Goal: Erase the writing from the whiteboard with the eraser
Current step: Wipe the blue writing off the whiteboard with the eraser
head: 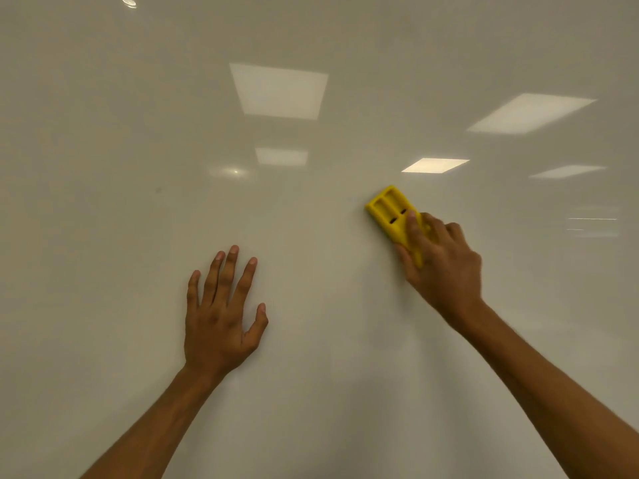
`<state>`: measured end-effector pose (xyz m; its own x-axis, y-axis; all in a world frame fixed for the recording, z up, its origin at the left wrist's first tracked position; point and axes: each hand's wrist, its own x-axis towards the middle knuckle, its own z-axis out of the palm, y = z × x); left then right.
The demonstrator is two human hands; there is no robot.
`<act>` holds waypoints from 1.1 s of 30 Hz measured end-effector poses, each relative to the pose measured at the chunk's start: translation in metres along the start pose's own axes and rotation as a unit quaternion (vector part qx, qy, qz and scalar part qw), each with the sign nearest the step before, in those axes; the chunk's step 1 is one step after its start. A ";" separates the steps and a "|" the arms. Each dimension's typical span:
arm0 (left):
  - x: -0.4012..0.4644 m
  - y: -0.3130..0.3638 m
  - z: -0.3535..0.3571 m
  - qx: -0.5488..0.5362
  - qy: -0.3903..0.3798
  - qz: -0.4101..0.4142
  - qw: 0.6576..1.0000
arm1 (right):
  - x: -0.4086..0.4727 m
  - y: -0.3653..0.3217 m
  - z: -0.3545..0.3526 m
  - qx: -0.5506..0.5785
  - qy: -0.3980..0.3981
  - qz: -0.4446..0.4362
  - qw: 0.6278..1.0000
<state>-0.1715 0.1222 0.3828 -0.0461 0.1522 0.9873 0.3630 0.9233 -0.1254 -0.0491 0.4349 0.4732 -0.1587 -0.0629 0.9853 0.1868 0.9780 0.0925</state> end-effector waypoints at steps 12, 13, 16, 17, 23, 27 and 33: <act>-0.001 0.001 0.000 0.004 -0.001 -0.001 1.000 | -0.006 0.106 -0.006 0.018 -0.034 0.267 0.963; -0.001 0.001 0.000 0.002 -0.004 -0.003 1.000 | -0.005 0.104 -0.005 0.022 -0.031 0.269 0.962; -0.001 0.002 -0.002 0.006 -0.013 -0.003 1.000 | -0.003 0.090 -0.001 0.034 -0.019 0.284 0.958; 0.000 0.003 -0.003 0.008 -0.017 -0.003 1.000 | -0.002 0.086 0.000 0.038 -0.015 0.290 0.956; 0.001 0.000 -0.010 0.001 -0.043 0.014 0.999 | 0.009 0.038 0.006 0.063 0.024 0.267 0.961; 0.006 -0.030 -0.020 0.007 -0.048 0.085 0.995 | 0.027 -0.014 0.008 0.062 0.041 0.209 0.975; 0.002 -0.114 -0.042 0.065 -0.027 0.020 0.997 | 0.054 -0.116 0.003 0.077 0.045 0.126 0.988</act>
<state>-0.1738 0.0021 0.4030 -0.0848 0.2052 0.9750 0.2417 0.9536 -0.1797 -0.0827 0.3185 0.5155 -0.0384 0.1756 0.9837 0.0589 0.9831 -0.1732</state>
